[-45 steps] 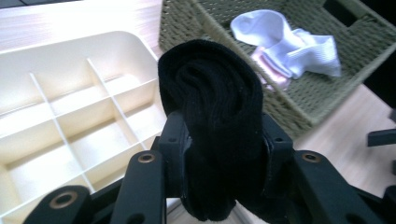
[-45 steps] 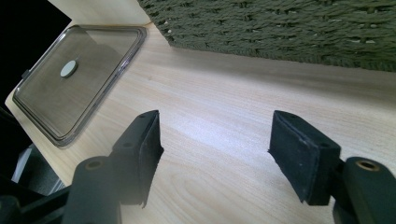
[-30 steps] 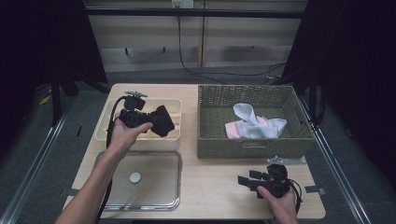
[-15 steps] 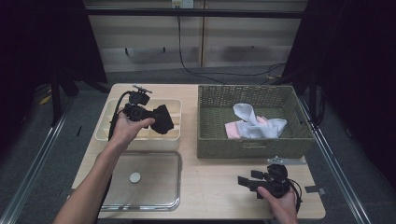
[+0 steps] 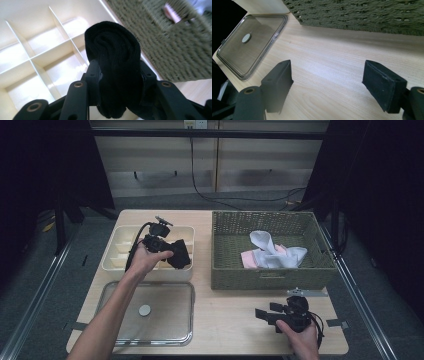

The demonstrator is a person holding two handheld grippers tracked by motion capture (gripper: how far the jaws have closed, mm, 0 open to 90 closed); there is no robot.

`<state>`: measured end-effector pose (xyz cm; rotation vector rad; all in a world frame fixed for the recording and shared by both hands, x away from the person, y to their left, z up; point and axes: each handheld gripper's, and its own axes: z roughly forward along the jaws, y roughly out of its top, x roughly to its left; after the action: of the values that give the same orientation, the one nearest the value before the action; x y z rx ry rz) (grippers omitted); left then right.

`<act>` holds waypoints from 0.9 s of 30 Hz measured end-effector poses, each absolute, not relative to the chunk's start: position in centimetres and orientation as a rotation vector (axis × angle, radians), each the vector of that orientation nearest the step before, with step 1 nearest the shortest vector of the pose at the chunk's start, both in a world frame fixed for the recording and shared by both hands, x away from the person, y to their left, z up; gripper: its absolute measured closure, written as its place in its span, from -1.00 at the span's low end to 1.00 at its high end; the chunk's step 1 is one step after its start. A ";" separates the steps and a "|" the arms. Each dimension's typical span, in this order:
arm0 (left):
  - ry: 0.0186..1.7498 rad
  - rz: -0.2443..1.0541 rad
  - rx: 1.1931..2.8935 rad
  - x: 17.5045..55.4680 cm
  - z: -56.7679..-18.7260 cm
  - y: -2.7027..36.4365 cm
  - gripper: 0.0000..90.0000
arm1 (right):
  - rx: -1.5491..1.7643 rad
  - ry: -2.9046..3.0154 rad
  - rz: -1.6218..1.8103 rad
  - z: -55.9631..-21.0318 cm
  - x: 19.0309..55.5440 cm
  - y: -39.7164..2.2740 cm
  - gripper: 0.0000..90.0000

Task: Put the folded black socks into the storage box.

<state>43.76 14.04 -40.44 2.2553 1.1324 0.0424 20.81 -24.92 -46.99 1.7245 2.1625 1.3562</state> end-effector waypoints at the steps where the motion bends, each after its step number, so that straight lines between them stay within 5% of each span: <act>1: 1.128 0.044 2.270 43.9 -40.7 13.9 0.37 | 1.724 2.168 1.356 -47.0 20.8 -24.9 -0.49; 27: 1.082 -0.101 2.390 44.3 -43.0 12.1 0.43 | 1.730 2.168 1.355 -47.0 20.7 -24.7 -0.51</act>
<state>44.29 12.15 -42.99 2.3904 1.0821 -0.1006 20.74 -24.73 -47.01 1.7298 2.1676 1.3554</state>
